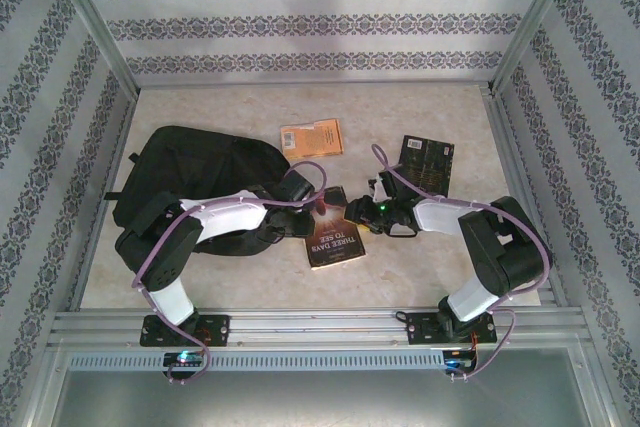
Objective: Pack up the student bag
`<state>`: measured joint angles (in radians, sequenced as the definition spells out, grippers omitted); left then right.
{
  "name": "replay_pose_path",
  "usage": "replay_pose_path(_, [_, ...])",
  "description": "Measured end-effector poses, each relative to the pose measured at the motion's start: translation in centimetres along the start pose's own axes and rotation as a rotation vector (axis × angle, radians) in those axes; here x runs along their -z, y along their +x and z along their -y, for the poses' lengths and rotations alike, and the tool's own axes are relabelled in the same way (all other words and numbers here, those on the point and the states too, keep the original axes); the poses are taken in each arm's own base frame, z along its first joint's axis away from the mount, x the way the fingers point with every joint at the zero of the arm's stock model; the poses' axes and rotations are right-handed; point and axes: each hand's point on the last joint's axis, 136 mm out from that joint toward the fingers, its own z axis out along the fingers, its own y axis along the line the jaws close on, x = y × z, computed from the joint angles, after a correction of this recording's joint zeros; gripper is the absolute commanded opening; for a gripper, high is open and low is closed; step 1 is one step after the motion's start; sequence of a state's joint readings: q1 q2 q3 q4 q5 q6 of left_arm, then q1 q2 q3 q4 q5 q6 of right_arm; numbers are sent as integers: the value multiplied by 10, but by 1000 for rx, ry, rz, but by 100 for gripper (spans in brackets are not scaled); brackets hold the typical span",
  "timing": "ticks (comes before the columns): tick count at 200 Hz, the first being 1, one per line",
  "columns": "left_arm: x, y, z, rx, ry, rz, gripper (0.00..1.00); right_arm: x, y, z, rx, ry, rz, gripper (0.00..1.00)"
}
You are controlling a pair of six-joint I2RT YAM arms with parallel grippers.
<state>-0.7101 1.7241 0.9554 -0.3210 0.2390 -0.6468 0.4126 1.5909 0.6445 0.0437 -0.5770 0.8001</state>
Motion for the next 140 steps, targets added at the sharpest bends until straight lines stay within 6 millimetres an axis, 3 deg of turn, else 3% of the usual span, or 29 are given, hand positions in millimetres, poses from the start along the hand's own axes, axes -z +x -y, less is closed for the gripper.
replay_pose_path(53, [1,0,-2,-28,-5,0,23,1,0,4,-27,-23,3,44])
replay_pose_path(97, [1,0,-3,-41,-10,2,27,-4,12,2,186,202,-30,47])
replay_pose_path(140, [1,0,-3,-41,-12,0,22,-8,13,7,211,260,-77,34])
